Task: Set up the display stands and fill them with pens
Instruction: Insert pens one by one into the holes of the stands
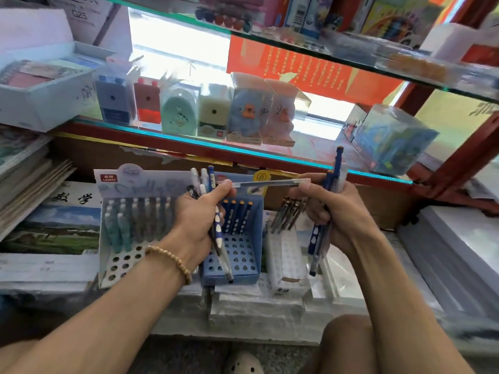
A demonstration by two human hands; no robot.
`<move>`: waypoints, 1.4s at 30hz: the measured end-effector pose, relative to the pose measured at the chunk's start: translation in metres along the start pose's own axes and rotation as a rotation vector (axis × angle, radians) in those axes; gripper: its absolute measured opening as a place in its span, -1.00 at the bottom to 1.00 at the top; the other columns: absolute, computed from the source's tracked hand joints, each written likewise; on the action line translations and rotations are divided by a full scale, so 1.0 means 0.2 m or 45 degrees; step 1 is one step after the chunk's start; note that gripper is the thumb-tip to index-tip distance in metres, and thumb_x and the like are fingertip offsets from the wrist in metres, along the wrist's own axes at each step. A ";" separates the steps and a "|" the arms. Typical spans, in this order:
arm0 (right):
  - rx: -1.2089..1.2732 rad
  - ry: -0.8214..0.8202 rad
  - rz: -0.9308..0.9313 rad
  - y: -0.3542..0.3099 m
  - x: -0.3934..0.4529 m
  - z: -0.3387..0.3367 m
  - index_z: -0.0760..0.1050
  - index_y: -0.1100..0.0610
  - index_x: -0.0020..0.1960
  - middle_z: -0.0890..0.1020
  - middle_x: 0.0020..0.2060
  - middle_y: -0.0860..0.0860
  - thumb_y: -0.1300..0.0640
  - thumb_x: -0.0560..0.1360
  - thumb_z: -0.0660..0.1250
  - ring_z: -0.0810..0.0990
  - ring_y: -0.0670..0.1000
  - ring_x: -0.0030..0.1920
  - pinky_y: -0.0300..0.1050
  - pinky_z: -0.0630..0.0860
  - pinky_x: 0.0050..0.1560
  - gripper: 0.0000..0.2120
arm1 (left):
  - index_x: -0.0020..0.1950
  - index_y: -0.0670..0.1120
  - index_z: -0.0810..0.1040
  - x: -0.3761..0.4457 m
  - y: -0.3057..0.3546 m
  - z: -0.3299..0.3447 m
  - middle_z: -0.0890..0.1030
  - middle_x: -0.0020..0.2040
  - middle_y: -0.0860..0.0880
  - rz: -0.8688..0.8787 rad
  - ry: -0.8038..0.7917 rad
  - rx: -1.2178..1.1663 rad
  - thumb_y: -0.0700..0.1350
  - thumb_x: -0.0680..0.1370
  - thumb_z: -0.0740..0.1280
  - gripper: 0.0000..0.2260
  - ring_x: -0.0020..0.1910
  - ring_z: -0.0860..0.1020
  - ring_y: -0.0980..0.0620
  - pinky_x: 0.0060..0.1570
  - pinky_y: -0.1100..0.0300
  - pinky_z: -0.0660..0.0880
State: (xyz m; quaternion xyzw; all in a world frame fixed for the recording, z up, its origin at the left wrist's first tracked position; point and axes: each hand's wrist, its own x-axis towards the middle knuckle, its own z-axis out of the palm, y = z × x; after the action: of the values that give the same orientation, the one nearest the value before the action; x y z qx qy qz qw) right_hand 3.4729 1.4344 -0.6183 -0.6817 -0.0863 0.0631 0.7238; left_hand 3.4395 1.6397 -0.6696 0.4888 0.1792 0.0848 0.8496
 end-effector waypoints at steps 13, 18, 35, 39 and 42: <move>-0.488 0.727 -0.092 0.09 0.07 -0.38 0.56 0.12 -0.31 0.59 -0.50 0.00 0.14 0.49 0.47 0.60 0.05 -0.45 -0.06 0.51 -0.42 -0.78 | -0.17 -0.13 0.62 0.01 -0.19 0.15 0.57 -0.39 0.00 0.006 -0.146 0.499 -0.09 0.50 0.47 -0.87 -0.50 0.43 0.12 -0.49 0.27 0.36; -0.921 0.692 -0.106 0.18 0.13 -0.39 0.62 0.29 -0.19 0.67 -0.26 0.17 0.10 0.50 0.47 0.63 0.13 -0.26 0.08 0.56 -0.15 -0.76 | -0.19 -0.09 0.61 0.02 -0.22 0.18 0.56 -0.40 0.01 0.004 -0.143 0.507 -0.12 0.51 0.47 -0.89 -0.52 0.42 0.12 -0.48 0.26 0.34; -1.134 0.523 -0.014 0.31 0.24 -0.37 0.55 0.22 -0.29 0.52 -0.39 0.00 0.10 0.51 0.46 0.47 -0.03 -0.35 -0.15 0.34 -0.30 -0.73 | -0.18 -0.10 0.61 0.04 -0.25 0.21 0.55 -0.44 0.04 0.033 -0.232 0.553 -0.16 0.53 0.44 -0.90 -0.54 0.43 0.17 -0.48 0.32 0.36; -0.965 0.435 0.053 0.34 0.24 -0.37 0.62 0.27 -0.17 0.64 -0.23 0.15 0.15 0.49 0.48 0.59 0.11 -0.21 0.03 0.52 -0.14 -0.83 | -0.19 -0.11 0.62 0.05 -0.25 0.21 0.55 -0.44 0.04 0.027 -0.226 0.540 -0.17 0.52 0.45 -0.90 -0.54 0.43 0.18 -0.49 0.33 0.36; -0.860 0.348 0.061 0.33 0.23 -0.36 0.62 0.28 -0.07 0.65 -0.13 0.20 0.19 0.48 0.48 0.59 0.06 -0.17 -0.05 0.51 -0.14 -0.86 | -0.18 -0.10 0.61 0.05 -0.25 0.22 0.55 -0.45 0.04 0.033 -0.236 0.544 -0.18 0.52 0.45 -0.91 -0.54 0.42 0.17 -0.48 0.31 0.36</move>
State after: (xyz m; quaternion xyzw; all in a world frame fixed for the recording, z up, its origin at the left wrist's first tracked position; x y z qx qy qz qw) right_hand 3.5358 1.3775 -0.6872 -0.8862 0.0111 -0.0437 0.4610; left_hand 3.4649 1.5828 -0.6946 0.6656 0.1079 0.0104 0.7384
